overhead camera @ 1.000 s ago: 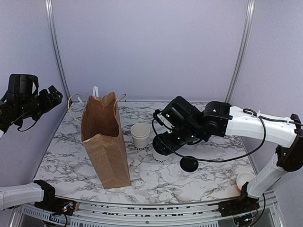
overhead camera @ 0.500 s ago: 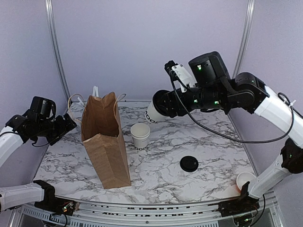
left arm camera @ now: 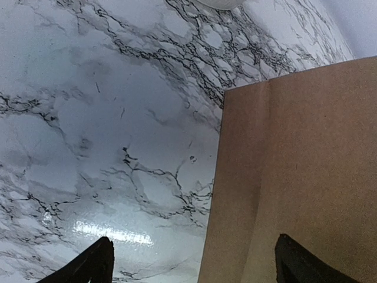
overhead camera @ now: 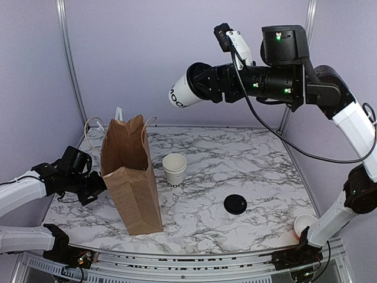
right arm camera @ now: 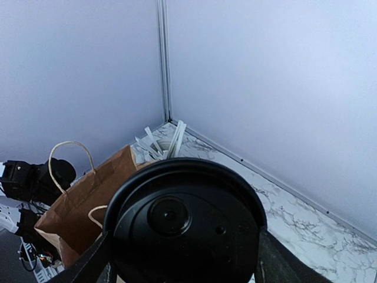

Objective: Pack the takeout coffee

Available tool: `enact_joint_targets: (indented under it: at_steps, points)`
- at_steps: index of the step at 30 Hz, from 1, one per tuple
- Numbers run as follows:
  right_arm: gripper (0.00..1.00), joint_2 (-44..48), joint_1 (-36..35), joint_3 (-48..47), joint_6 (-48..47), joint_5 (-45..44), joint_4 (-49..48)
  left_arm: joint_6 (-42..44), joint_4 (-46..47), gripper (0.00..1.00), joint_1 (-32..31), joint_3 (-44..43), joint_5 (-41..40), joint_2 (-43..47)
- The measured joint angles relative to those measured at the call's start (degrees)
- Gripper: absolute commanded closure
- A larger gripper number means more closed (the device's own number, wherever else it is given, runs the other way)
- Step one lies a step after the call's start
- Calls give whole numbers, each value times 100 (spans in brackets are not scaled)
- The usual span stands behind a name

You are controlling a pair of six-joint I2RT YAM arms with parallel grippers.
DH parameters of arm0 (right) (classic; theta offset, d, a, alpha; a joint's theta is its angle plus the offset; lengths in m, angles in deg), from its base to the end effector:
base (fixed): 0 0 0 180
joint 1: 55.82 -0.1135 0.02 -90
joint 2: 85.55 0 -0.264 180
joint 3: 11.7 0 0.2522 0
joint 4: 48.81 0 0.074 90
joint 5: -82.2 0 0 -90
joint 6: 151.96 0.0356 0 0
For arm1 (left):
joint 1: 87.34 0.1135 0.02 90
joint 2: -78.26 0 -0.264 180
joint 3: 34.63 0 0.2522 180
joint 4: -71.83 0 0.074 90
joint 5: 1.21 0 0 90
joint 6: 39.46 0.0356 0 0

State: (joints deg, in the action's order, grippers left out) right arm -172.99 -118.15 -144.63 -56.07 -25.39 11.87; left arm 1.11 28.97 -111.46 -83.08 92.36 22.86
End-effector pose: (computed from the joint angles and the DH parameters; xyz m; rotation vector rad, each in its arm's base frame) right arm 0.1438 0.2511 0.5288 -0.6806 1.7302 0.5553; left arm 0.1735 -0.0801 0.2166 -0.5294 2.4903 -0.6211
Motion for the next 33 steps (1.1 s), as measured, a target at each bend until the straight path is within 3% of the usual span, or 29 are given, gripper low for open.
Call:
enact_joint_targets:
  at_steps: [14, 24, 33]
  points:
    - [25, -1054, -549, -1110, -258, 774, -575, -647, 870, 5, -1019, 409, -70, -573]
    - [25, -1574, -647, -1143, -243, 1239, -741, -1097, 1294, 5, -1762, 568, -168, -743]
    - [26, -1886, -651, -1093, -68, 1075, -363, -1379, 1617, 5, -2363, 551, -267, -981]
